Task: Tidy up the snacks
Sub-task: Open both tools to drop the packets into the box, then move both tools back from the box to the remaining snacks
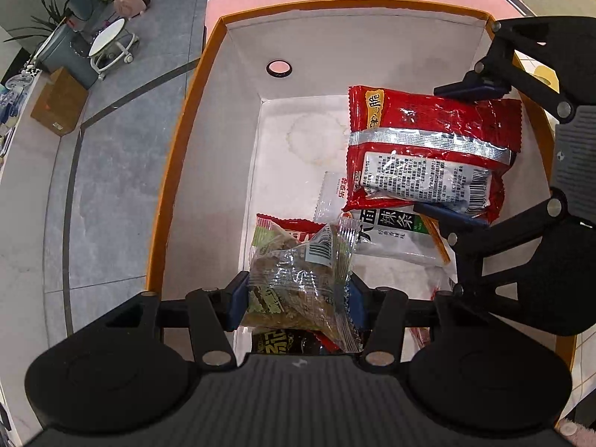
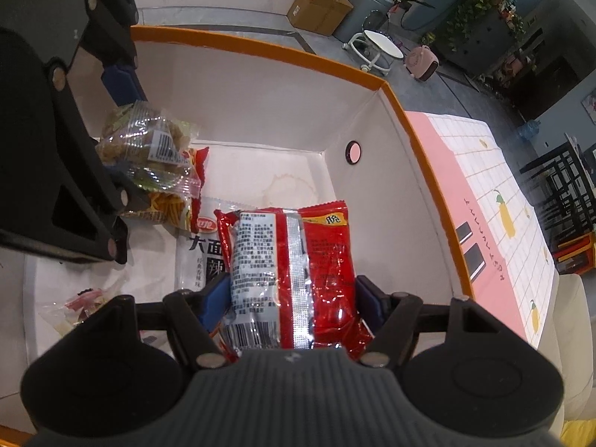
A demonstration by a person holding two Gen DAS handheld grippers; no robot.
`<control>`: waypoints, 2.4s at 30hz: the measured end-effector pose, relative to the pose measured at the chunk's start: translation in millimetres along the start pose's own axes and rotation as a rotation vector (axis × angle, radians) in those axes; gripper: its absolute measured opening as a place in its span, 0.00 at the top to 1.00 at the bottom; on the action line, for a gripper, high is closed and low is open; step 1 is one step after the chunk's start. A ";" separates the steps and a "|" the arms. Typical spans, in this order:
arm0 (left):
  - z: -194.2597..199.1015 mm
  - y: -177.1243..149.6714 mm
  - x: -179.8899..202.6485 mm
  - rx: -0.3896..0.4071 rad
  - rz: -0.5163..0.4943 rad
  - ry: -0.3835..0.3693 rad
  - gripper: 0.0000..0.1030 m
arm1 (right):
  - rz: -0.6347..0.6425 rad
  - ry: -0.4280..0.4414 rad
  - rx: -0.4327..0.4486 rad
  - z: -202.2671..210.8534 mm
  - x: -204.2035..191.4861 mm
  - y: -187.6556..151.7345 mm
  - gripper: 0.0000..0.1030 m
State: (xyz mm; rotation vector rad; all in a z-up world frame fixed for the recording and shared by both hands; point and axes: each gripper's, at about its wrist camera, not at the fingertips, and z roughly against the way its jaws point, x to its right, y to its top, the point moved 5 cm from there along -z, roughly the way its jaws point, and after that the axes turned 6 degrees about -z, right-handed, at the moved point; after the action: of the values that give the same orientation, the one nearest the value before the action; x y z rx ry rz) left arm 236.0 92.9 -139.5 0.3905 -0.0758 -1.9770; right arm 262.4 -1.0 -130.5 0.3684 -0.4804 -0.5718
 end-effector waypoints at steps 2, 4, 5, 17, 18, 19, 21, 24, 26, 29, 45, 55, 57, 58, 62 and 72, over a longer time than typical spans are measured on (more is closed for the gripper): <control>-1.0 0.7 -1.6 0.001 0.000 0.000 0.40 | 0.002 -0.003 -0.002 1.2 -0.8 -1.0 0.33; -1.0 1.0 -1.9 0.006 -0.002 0.000 0.37 | 0.006 -0.003 -0.003 1.4 -0.7 -1.5 0.33; 0.2 1.1 -1.2 0.010 -0.005 0.001 0.35 | 0.008 -0.002 -0.003 -0.2 1.2 -1.1 0.32; 21.3 4.3 -0.5 0.065 -0.012 0.033 0.23 | 0.015 -0.032 0.018 9.9 1.7 4.4 0.17; 25.4 4.1 0.5 0.072 -0.018 0.039 0.22 | 0.015 -0.036 0.021 12.6 1.7 3.7 0.16; 28.2 3.9 1.7 0.076 -0.026 0.046 0.21 | 0.017 -0.039 0.024 14.8 1.8 4.1 0.16; 37.1 2.8 5.7 0.097 -0.051 0.067 0.21 | 0.020 -0.049 0.033 20.7 3.1 3.4 0.16; 48.4 1.2 6.0 0.128 -0.055 0.094 0.21 | 0.007 -0.067 0.058 32.0 6.4 1.9 0.16; 56.2 0.7 4.2 0.148 -0.036 0.097 0.21 | -0.022 -0.070 0.086 42.6 10.7 -1.0 0.16; 70.3 0.4 3.5 0.188 -0.003 0.093 0.21 | -0.103 -0.060 0.133 62.3 19.7 -4.8 0.16; 152.7 0.5 73.6 0.471 0.033 0.050 0.21 | -0.452 -0.127 0.381 161.3 49.6 -81.7 0.16; 151.3 0.5 147.3 0.508 -0.028 -0.071 0.21 | -0.594 -0.175 0.354 171.4 50.6 -166.2 0.07; 144.6 1.8 159.8 0.508 -0.038 -0.087 0.21 | -0.642 -0.177 0.325 167.1 52.7 -184.0 0.07; 140.8 2.9 165.2 0.508 -0.040 -0.094 0.22 | -0.671 -0.179 0.306 163.8 53.8 -194.0 0.07; 123.7 4.9 181.9 0.505 -0.025 -0.136 0.23 | -0.784 -0.207 0.236 150.5 60.1 -229.6 0.07; 72.8 9.8 193.5 0.459 0.075 -0.177 0.28 | -0.892 -0.188 0.186 113.1 73.1 -256.3 0.07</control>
State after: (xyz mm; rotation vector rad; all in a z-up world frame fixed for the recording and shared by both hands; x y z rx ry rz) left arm 149.3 -93.4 -114.5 0.4968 -0.6553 -1.9068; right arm 148.0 -266.9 -130.0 0.7171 -0.5410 -1.4409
